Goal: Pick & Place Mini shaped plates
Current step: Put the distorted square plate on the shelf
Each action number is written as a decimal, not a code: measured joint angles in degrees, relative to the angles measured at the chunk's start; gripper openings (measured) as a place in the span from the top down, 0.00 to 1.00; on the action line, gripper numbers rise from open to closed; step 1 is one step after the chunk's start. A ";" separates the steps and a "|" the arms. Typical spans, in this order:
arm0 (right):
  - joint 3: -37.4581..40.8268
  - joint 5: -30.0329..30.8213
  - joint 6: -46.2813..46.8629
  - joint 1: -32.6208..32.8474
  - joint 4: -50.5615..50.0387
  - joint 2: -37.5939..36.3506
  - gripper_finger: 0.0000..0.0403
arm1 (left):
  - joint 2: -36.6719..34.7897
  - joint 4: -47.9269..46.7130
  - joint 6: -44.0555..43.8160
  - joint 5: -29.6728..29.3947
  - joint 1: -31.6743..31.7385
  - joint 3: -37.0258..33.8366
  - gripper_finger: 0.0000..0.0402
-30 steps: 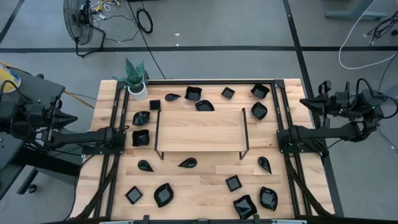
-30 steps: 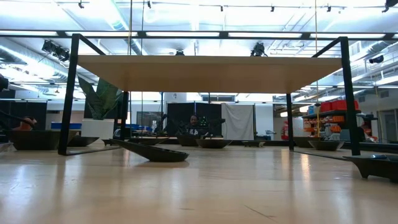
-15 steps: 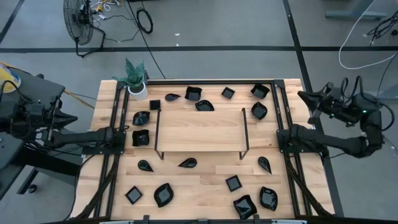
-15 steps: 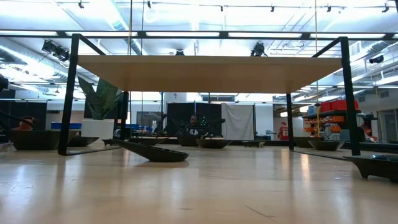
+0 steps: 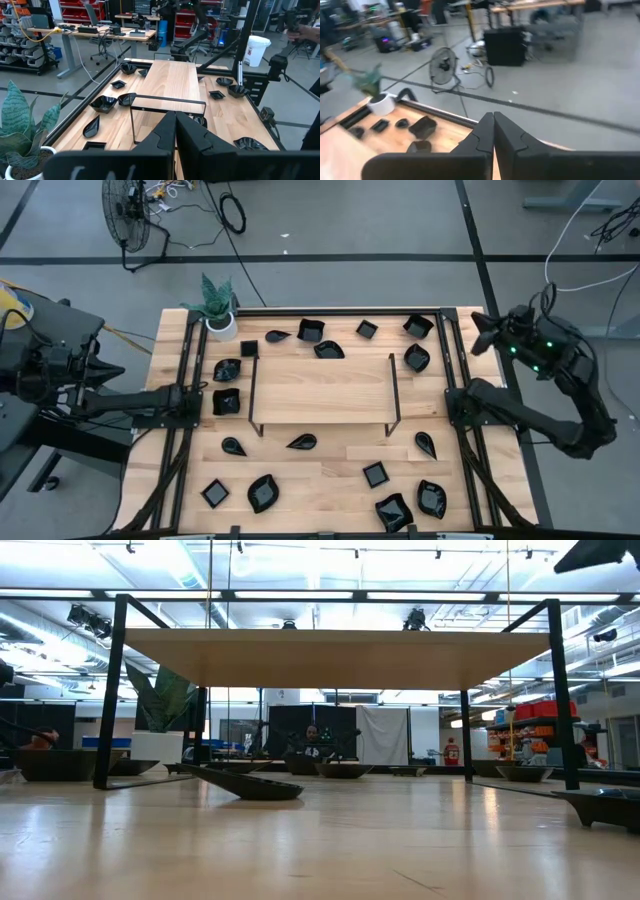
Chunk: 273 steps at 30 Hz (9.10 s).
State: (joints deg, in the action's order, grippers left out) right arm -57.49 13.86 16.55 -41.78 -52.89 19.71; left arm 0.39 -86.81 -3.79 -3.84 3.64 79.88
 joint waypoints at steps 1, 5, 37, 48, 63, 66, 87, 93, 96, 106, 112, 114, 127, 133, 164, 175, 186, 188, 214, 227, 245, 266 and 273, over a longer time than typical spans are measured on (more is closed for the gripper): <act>0.00 -0.50 1.38 -1.34 -0.10 0.67 0.97 | 0.01 0.01 0.00 0.00 0.00 0.00 0.95; 0.00 -4.04 6.27 -6.14 -1.34 3.41 0.97 | -0.01 0.01 -0.01 0.00 -0.01 0.00 0.95; 6.27 -7.82 35.01 -15.86 -10.33 15.84 0.97 | 0.01 0.00 0.00 0.00 -0.02 0.00 0.95; 12.03 -7.34 39.74 -15.84 -7.62 15.87 0.97 | 0.02 0.00 0.00 0.00 0.00 0.00 0.95; 21.74 -12.68 40.60 -15.85 4.92 16.79 0.90 | -0.01 0.01 0.02 -0.01 0.00 0.00 0.95; 22.47 -12.87 40.54 -15.86 6.86 18.33 0.84 | 0.00 -0.01 0.00 -0.02 0.00 0.00 0.95; 22.64 -7.76 39.94 -15.86 15.48 33.61 0.60 | -0.01 0.01 0.00 -0.01 0.00 0.00 0.95; 22.64 -3.47 40.18 -15.89 16.48 35.65 0.60 | -0.01 0.00 0.00 0.00 0.00 0.00 0.95; 22.64 -2.74 41.11 -15.89 16.54 36.31 0.61 | -0.01 -0.01 -0.02 0.00 0.00 0.00 0.95; 22.67 -2.23 43.04 -15.85 18.09 40.51 0.61 | -0.01 -0.01 0.02 0.00 -0.01 0.00 0.95; 22.69 -2.20 44.12 -15.89 19.64 42.52 0.61 | -0.01 0.01 0.00 0.00 0.00 0.00 0.95; 22.69 -2.20 44.83 -15.86 20.26 43.41 0.62 | 0.01 -0.02 0.00 -0.02 -0.01 0.00 0.95; 22.69 -0.38 45.99 -15.89 21.88 50.04 0.62 | -0.01 -0.01 0.01 -0.01 -0.02 0.00 0.95; 22.71 1.75 45.99 -15.89 23.07 52.47 0.62 | -0.01 0.00 0.00 -0.02 -0.01 0.00 0.95; 22.71 2.12 57.96 -15.84 26.51 57.77 0.74 | -0.01 0.00 -0.02 -0.01 -0.02 0.00 0.95; 22.71 2.72 60.84 -15.82 25.34 57.77 0.87 | -0.01 0.00 0.01 -0.01 0.00 0.00 0.95; 24.26 3.70 62.71 -13.81 26.65 58.66 0.95 | 0.00 -0.02 0.01 0.00 -0.01 0.00 0.95; 24.26 3.68 62.53 -13.81 27.00 58.62 0.97 | 0.00 0.00 -0.02 -0.02 -0.01 0.00 0.95; 24.44 3.47 62.03 -13.81 29.91 50.89 1.00 | -0.01 -0.02 0.02 0.00 -0.01 0.00 0.95; 23.26 1.61 61.75 -7.85 31.30 39.60 1.00 | 0.01 -0.02 0.00 -0.02 -0.02 0.00 0.95; 5.89 0.06 58.16 6.72 27.85 39.16 1.00 | -0.01 0.01 0.00 -0.01 -0.01 0.00 0.95; -3.85 -4.83 63.59 26.04 23.24 47.28 1.00 | -0.01 -0.02 -0.01 -0.02 0.00 0.00 0.95; -7.77 -6.57 56.92 27.70 21.00 51.85 1.00 | -0.01 -0.01 0.01 -0.02 0.00 0.00 0.95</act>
State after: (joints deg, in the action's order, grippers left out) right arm -65.26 7.30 73.47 -14.09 -31.88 71.55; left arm 0.38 -86.82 -3.78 -3.85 3.63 79.88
